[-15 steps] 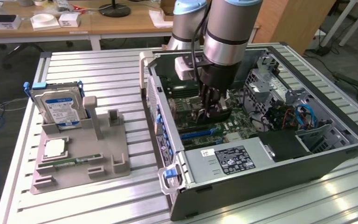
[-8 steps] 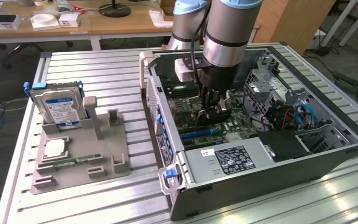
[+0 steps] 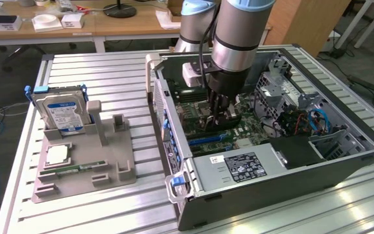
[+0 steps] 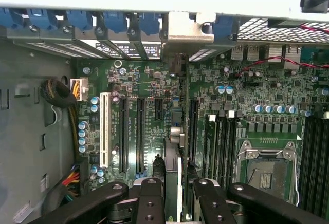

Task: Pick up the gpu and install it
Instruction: 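Insert the gpu into the slot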

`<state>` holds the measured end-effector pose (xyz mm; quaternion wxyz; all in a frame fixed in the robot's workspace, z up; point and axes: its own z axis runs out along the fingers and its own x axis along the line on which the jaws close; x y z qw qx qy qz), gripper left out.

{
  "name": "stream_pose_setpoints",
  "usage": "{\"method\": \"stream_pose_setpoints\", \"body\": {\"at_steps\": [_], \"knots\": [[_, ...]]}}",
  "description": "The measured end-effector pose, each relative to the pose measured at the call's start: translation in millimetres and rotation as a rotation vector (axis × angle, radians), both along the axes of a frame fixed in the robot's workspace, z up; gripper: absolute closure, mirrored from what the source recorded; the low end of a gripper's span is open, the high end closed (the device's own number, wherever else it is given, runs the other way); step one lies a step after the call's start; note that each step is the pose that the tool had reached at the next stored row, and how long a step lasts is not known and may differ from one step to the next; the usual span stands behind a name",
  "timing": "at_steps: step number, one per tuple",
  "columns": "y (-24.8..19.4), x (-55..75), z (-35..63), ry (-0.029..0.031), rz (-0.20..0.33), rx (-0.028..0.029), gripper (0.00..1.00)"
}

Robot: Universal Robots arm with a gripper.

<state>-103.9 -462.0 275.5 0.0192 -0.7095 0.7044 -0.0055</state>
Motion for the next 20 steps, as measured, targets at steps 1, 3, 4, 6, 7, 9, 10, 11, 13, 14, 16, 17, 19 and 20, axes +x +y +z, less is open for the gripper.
{"method": "stream_pose_setpoints", "body": {"at_steps": [1, 3, 4, 6, 7, 9, 10, 11, 13, 14, 16, 17, 19, 20], "knots": [[0.0, 0.0, -0.3, 0.0001, 0.0, 0.0, 0.74], [0.0, 0.0, -1.1, 0.0, 0.0, 0.0, 0.74], [0.0, 0.0, -1.5, 0.0, 0.0, 0.0001, 0.74], [0.0, 0.0, -2.2, 0.0, 0.0, 0.0001, 0.74], [0.0, 0.0, -2.6, 0.0, 0.0, 0.0001, 0.74], [0.0, 0.0, -3.4, 0.0, 0.0, 0.0, 0.74], [0.0, 0.0, -3.8, 0.0, 0.0, 0.0001, 0.74], [0.0, 0.0, -4.2, -0.0001, 0.0, 0.0001, 0.74], [0.0, 0.0, -4.9, 0.0, 0.0, 0.0001, 0.74], [0.0, 0.0, -5.4, 0.0, 0.0, 0.0001, 0.74], [0.0, -0.5, -6.2, 0.0, 0.0, 0.0001, 0.74], [0.0, -0.9, -6.7, 0.0, 0.0, 0.0, 0.74], [0.0, -1.4, -7.5, -0.0001, 0.0, 0.0, 0.74], [0.0, -1.4, -7.7, 0.0, 0.0, -0.0001, 0.74]]}}
